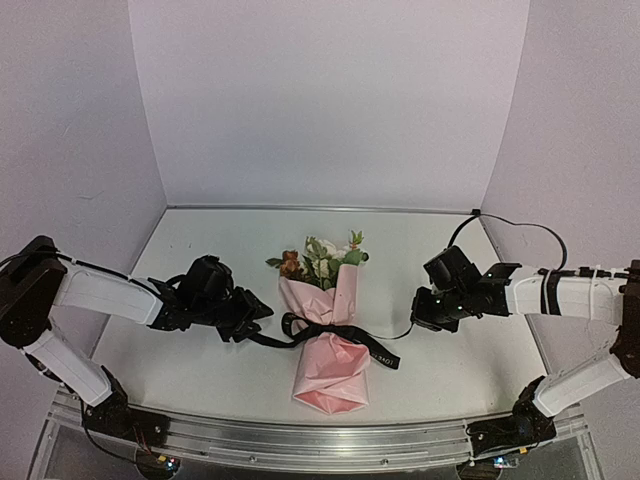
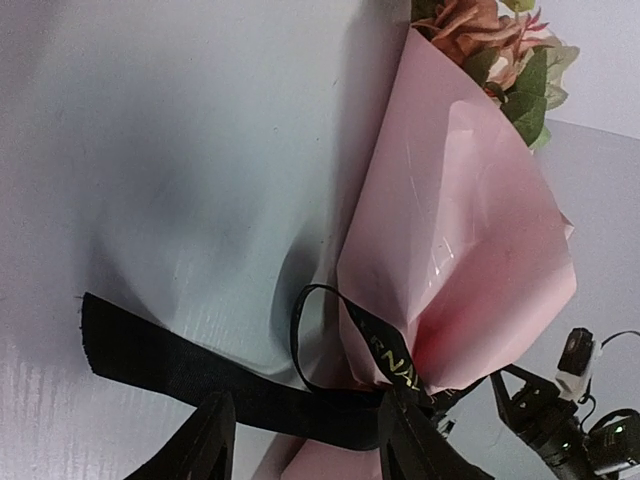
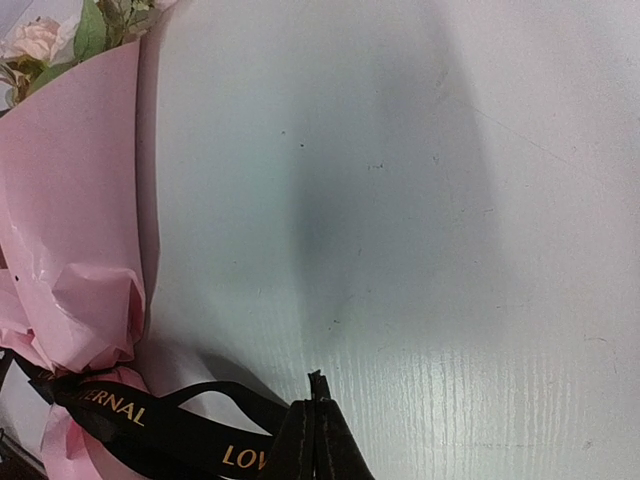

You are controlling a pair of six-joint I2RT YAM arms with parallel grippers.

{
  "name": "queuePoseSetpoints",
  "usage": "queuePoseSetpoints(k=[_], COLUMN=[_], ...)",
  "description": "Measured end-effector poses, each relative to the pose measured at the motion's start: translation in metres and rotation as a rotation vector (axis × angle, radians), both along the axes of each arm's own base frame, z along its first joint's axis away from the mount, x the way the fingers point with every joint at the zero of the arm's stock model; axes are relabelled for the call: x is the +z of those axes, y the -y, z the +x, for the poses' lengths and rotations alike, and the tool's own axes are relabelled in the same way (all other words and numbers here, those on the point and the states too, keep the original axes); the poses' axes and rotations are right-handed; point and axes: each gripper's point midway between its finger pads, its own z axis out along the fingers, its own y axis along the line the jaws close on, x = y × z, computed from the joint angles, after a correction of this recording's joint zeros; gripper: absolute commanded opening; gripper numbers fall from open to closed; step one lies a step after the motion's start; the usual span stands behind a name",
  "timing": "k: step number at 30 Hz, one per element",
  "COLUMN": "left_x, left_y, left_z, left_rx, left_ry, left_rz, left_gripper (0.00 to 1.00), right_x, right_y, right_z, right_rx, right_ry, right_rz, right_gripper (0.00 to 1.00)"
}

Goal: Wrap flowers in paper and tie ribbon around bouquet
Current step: Adjust the ribbon on the folded bouquet.

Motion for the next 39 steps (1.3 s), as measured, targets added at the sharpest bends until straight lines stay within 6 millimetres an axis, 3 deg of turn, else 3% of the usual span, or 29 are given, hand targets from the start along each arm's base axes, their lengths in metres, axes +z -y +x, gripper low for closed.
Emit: queuePoseSetpoints(k=[4, 13, 19, 26, 32, 35, 37, 39], left_x=[-0.003, -0.032, -0.037, -0.038, -0.041, -0.042, -0.043, -0.044], left_y=[0.013, 0.028, 0.04, 0.052, 0.058, 0.057, 0.054, 0.051], left_z=[0.001, -0.011, -0.008, -0.003, -0.006, -0.005, -0.004, -0.001], left_rx=[0.012, 0.0, -0.009, -0.019, -0.036, -0.036, -0.044, -0.062], left_ry=[-0.03, -0.115, -0.129, -0.127, -0.137, -0.125, -0.103, -0.073], left_rz=[-0.058, -0.053, -0.062, -0.079, -0.086, -0.074, -0.046, -0.007], left_gripper=[0.44, 0.43, 0.4, 0.28, 0.03, 0.0, 0.0, 0.0], right_x=[0.0, 0.0, 0.0, 0.001, 0.001, 0.001, 0.001, 0.001], right_y=[0.0, 0.0, 0.0, -0.001, -0.001, -0.001, -0.001, -0.003], right_z=[0.0, 0.0, 0.001, 0.001, 0.002, 0.002, 0.001, 0.0], right_rx=[0.003, 0.005, 0.005, 0.005, 0.004, 0.013, 0.033, 0.061], right_ry=[0.002, 0.003, 0.005, 0.007, 0.011, 0.014, 0.015, 0.015], right_rz=[-0.002, -0.003, -0.002, -0.001, -0.001, -0.005, -0.01, -0.014], right_gripper=[0.0, 0.0, 0.0, 0.0, 0.0, 0.0, 0.06, 0.21])
